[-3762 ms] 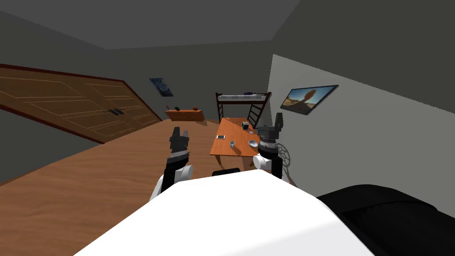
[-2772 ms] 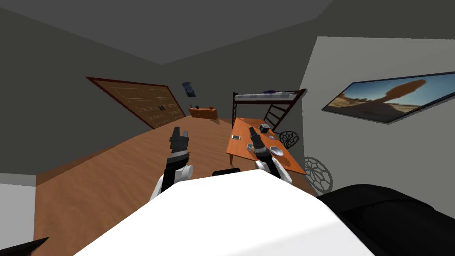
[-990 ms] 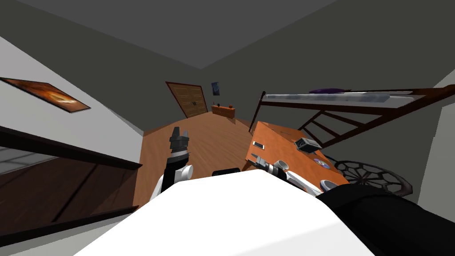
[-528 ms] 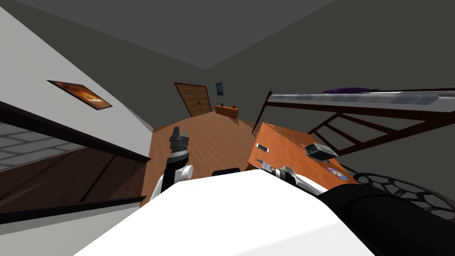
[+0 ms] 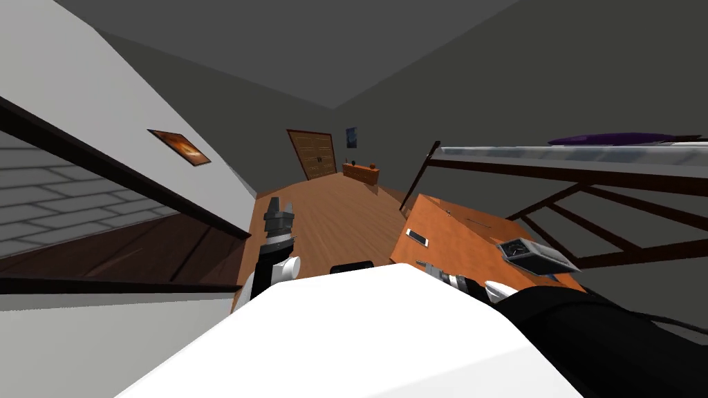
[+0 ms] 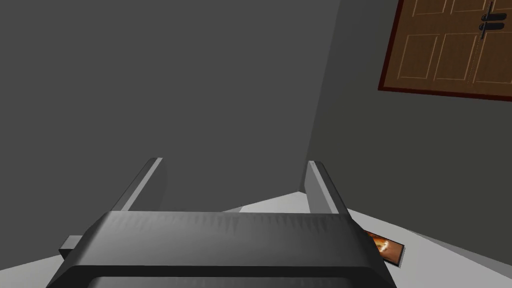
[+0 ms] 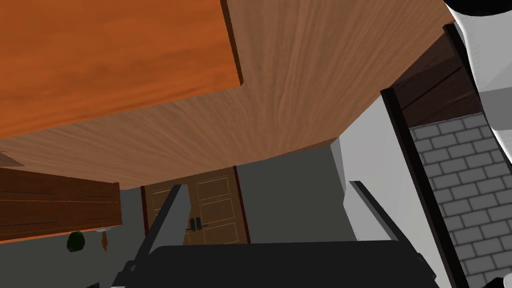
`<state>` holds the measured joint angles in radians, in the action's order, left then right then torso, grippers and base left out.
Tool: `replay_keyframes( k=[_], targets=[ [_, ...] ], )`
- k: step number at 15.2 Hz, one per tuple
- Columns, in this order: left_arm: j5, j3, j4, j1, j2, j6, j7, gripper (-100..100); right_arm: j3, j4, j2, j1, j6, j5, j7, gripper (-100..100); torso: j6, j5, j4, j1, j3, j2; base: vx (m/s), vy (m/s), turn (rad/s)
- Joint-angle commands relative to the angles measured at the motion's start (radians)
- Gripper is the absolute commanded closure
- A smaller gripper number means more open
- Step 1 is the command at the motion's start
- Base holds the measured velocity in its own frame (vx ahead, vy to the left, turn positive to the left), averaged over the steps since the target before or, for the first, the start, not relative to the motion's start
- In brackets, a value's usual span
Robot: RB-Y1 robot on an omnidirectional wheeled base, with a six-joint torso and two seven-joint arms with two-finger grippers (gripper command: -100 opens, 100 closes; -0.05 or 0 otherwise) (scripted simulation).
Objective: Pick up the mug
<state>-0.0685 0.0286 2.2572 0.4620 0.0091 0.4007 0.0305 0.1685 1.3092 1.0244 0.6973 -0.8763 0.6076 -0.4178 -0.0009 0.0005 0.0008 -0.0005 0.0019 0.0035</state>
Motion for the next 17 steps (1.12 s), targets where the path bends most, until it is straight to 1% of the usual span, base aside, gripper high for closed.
replay_keyframes(
  k=[1, 4, 5, 6, 7, 8, 10, 11, 12, 13, 14, 15, 17],
  targets=[
    [0.0, 0.0, 0.0, 0.0, 0.0, 0.0, 0.0, 0, 0.002, -0.05, 0.04, 0.021, 0.001, 0.019, -0.008, -100, 0.0, 0.0, 0.0, 0.0, 0.0, 0.0, 0.019, -0.038, 0.254],
    [0.0, 0.0, 0.0, 0.0, 0.0, 0.0, 0.0, 0, 0.002, -0.061, 0.04, 0.021, 0.001, 0.019, -0.008, -100, 0.002, 0.0, 0.0, 0.0, 0.0, 0.001, 0.011, -0.023, 0.002],
    [0.0, 0.0, 0.0, 0.0, 0.0, 0.0, 0.0, 0, 0.011, -0.094, 0.078, 0.03, -0.002, 0.042, -0.017, -100, 0.002, 0.0, 0.0, 0.001, 0.001, 0.001, 0.005, -0.01, 0.185],
    [0.0, 0.0, 0.0, 0.0, 0.0, 0.0, 0.0, 0, 0.011, -0.126, 0.078, 0.03, -0.002, 0.042, -0.017, -100, 0.0, 0.0, 0.0, 0.001, 0.001, 0.001, 0.007, -0.025, 0.237],
    [0.0, 0.0, 0.0, 0.0, 0.0, 0.0, 0.0, 0, 0.011, -0.127, 0.078, 0.03, -0.002, 0.042, -0.017, -100, 0.001, 0.0, 0.0, 0.001, 0.001, 0.001, 0.006, -0.028, 0.085],
    [0.0, 0.0, 0.0, 0.0, 0.0, 0.0, 0.0, 0, 0.021, -0.16, 0.11, 0.038, -0.003, 0.064, -0.025, -100, 0.001, 0.0, 0.0, 0.001, 0.001, 0.001, 0.003, -0.04, 0.173],
    [0.0, 0.0, 0.0, 0.0, 0.0, 0.0, 0.0, 0, 0.021, -0.19, 0.11, 0.038, -0.003, 0.064, -0.025, -100, 0.001, -0.001, 0.0, -0.001, 0.001, 0.001, 0.004, -0.043, 0.144],
    [0.0, 0.0, 0.0, 0.0, 0.0, 0.0, 0.0, 0, 0.031, -0.221, 0.138, 0.045, -0.003, 0.085, -0.033, -100, 0.001, -0.001, 0.0, -0.001, 0.001, 0.001, 0.0, -0.039, 0.162],
    [0.0, 0.0, 0.0, 0.0, 0.0, 0.0, 0.0, 0, 0.031, -0.246, 0.138, 0.045, -0.003, 0.085, -0.033, -100, 0.0, 0.0, 0.0, -0.001, 0.001, 0.001, -0.003, -0.047, 0.206],
    [0.0, 0.0, 0.0, 0.0, 0.0, 0.0, 0.0, 0, 0.031, -0.252, 0.138, 0.045, -0.003, 0.085, -0.033, -100, 0.001, 0.0, 0.0, -0.001, 0.001, 0.001, 0.0, -0.038, 0.087],
    [0.0, 0.0, 0.0, 0.0, 0.0, 0.0, 0.0, 0, 0.041, -0.28, 0.159, 0.049, -0.001, 0.104, -0.04, -100, 0.001, 0.0, 0.0, -0.001, 0.001, 0.001, 0.001, -0.041, 0.163],
    [0.0, 0.0, 0.0, 0.0, 0.0, 0.0, 0.0, 0, 0.041, -0.31, 0.159, 0.049, -0.001, 0.104, -0.04, -100, 0.0, 0.0, 0.0, -0.001, 0.001, 0.001, 0.002, -0.049, 0.179],
    [0.0, 0.0, 0.0, 0.0, 0.0, 0.0, 0.0, 0, 0.065, -0.388, 0.183, 0.053, 0.008, 0.139, -0.053, -100, 0.0, -0.001, 0.0, -0.002, 0.001, 0.001, -0.007, -0.065, 0.267]
  ],
)
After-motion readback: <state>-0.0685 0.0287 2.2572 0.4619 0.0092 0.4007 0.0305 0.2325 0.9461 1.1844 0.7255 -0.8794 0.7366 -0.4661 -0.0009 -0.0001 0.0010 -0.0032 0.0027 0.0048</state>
